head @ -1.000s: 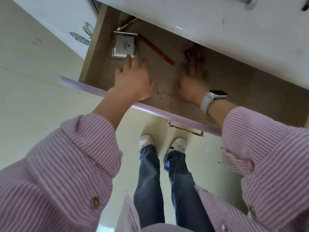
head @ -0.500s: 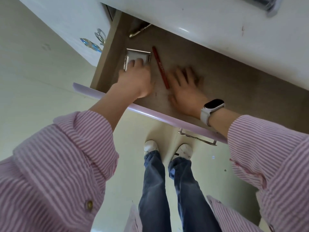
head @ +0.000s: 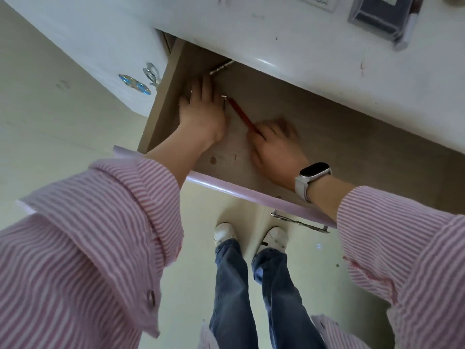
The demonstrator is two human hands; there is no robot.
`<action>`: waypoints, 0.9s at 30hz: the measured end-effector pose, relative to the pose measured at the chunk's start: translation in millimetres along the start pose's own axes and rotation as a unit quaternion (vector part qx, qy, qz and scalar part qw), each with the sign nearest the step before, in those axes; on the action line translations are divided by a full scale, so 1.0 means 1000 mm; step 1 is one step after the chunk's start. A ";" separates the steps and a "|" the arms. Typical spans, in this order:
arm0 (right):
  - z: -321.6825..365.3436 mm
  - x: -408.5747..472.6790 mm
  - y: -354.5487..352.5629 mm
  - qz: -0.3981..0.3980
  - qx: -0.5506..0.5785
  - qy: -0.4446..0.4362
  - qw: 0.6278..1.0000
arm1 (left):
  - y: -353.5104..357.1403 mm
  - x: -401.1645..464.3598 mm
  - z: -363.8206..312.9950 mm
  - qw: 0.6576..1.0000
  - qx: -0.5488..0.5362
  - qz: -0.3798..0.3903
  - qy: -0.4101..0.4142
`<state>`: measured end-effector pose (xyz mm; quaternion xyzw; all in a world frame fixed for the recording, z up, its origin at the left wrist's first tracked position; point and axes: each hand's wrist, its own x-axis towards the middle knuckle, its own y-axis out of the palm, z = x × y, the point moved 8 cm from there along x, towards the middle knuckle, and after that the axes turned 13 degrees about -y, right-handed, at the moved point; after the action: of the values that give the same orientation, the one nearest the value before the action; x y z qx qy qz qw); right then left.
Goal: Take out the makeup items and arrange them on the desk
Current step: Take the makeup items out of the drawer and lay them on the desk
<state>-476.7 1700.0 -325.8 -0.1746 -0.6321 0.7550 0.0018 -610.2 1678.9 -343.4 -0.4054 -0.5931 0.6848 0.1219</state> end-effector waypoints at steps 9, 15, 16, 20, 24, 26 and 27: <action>-0.017 0.003 -0.018 -0.054 0.050 0.080 0.994 | -0.020 0.007 -0.005 0.999 -0.024 -0.039 0.005; -0.033 -0.016 -0.005 -0.041 0.075 0.151 0.985 | -0.002 0.000 -0.007 1.000 0.013 0.003 0.024; -0.036 -0.019 -0.001 -0.031 0.081 0.168 0.982 | 0.000 -0.002 -0.006 0.999 0.006 0.026 0.033; -0.042 -0.028 0.013 0.029 0.111 0.228 0.967 | 0.004 -0.014 0.002 0.990 0.044 0.103 0.081; -0.047 -0.031 0.015 0.023 0.168 0.279 0.945 | 0.003 -0.022 0.006 0.986 0.099 0.091 0.102; -0.050 -0.030 0.013 0.014 0.168 0.294 0.941 | 0.004 -0.023 0.006 0.984 0.114 0.081 0.111; -0.051 -0.030 0.010 0.006 0.160 0.296 0.942 | 0.006 -0.024 0.006 0.983 0.120 0.083 0.114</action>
<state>-432.8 1739.8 -334.6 -0.3917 -0.4727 0.7603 0.2122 -597.1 1657.3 -338.8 -0.5110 -0.4529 0.7083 0.1792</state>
